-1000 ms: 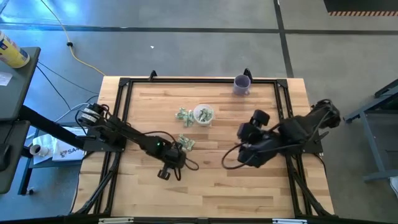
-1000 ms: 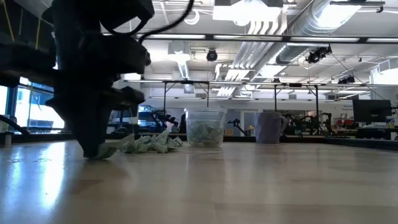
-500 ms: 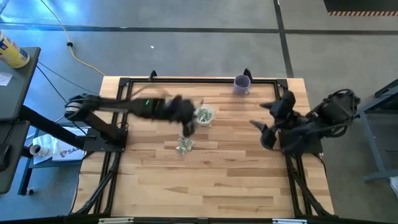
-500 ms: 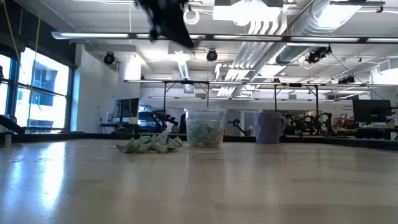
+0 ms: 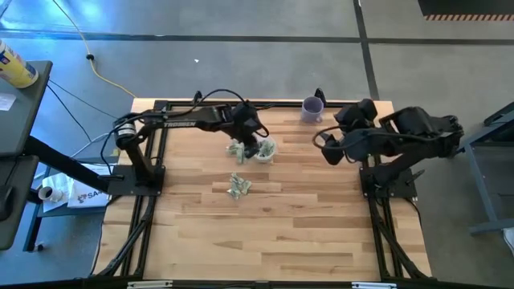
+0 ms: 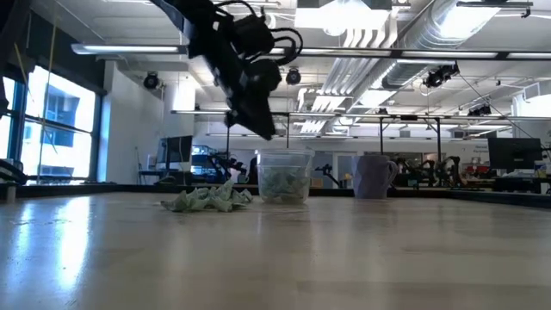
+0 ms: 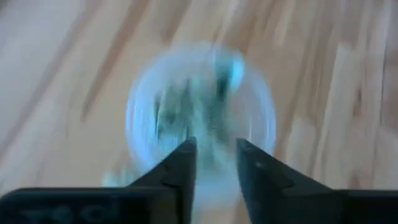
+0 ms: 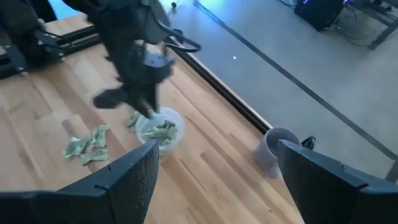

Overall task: Pick and place Stevia / Truvia into bins
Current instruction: Put the stevia packet into the transparent container

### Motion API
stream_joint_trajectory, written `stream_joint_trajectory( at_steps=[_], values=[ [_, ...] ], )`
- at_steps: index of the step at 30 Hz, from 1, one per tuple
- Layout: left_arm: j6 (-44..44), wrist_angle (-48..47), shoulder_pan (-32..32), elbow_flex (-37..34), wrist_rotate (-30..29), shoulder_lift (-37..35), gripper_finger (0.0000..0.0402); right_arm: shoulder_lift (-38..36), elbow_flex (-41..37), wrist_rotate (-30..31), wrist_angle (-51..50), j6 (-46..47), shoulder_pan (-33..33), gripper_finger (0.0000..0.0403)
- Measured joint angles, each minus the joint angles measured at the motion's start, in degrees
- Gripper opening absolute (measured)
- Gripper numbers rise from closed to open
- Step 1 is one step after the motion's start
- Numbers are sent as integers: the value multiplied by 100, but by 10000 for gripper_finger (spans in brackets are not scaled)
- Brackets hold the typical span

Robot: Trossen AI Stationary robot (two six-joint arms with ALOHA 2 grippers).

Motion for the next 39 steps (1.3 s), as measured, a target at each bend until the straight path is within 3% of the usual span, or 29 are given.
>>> stream_joint_trajectory(
  at_steps=[3,7,9,13,19,28,33,39],
  values=[
    [175,-1099,1,307,-157,-321,184,2,0,-39,0,-83,-174,314],
    [1150,-2603,68,458,-1146,-570,223,4,0,-109,0,-299,-372,314],
    [1614,-2804,225,319,-1284,-559,233,21,0,-144,-1,-395,-467,314],
    [2063,-2559,638,-204,-981,-439,240,53,0,-271,0,-498,-621,314],
    [1736,-1453,1167,-622,-343,-190,241,109,0,-426,0,-506,-679,314],
    [1796,-1252,1122,-658,-218,620,240,107,0,-370,0,-467,-676,314],
    [1750,-1282,1128,-617,-478,942,197,107,0,-337,0,-464,-676,314],
    [1739,-1280,1139,-569,-674,971,51,107,0,-335,0,-464,-676,314]
  ],
)
